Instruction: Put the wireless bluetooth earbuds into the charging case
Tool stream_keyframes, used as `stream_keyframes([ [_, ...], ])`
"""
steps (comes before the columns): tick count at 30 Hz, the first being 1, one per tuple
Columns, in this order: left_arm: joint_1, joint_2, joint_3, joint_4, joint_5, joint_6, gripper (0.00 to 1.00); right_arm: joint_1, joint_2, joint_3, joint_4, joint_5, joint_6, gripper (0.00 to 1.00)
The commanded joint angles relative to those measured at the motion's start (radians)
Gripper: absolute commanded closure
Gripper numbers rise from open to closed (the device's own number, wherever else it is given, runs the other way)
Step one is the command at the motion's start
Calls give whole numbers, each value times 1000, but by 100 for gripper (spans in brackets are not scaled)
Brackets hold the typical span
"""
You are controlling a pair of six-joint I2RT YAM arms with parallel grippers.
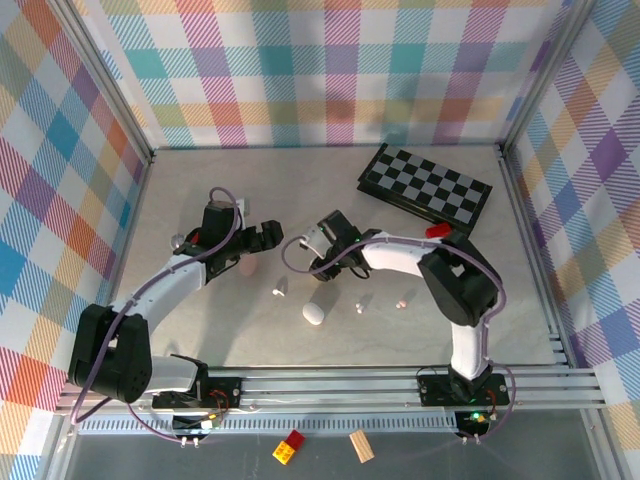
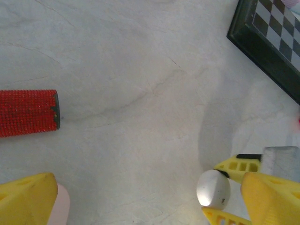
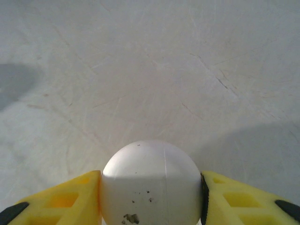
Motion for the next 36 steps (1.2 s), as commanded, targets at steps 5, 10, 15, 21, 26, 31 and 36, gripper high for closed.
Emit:
stream_keyframes([
  [5,22,15,87,-76,355,-104,9,-20,-251,-132,137,-130,-97,58],
  [10,-1,23,75,25,591,-163,14,-41,-341,-162,129,-200,-96,58],
  [15,-55,78,84,132,683,-232,22,-57,-379,-165,131,-246,-87,58],
  [21,-105,131,110,162,689,-258,33,-58,-396,-170,135,-257,-80,59],
  [26,-139,166,104,233,702,-305,42,-60,-410,-185,166,-272,-57,59],
  [31,-164,196,111,275,723,-340,53,-70,-423,-199,195,-295,-31,59],
  [36,-167,188,103,284,735,-341,66,-81,-428,-204,195,-291,-28,60],
])
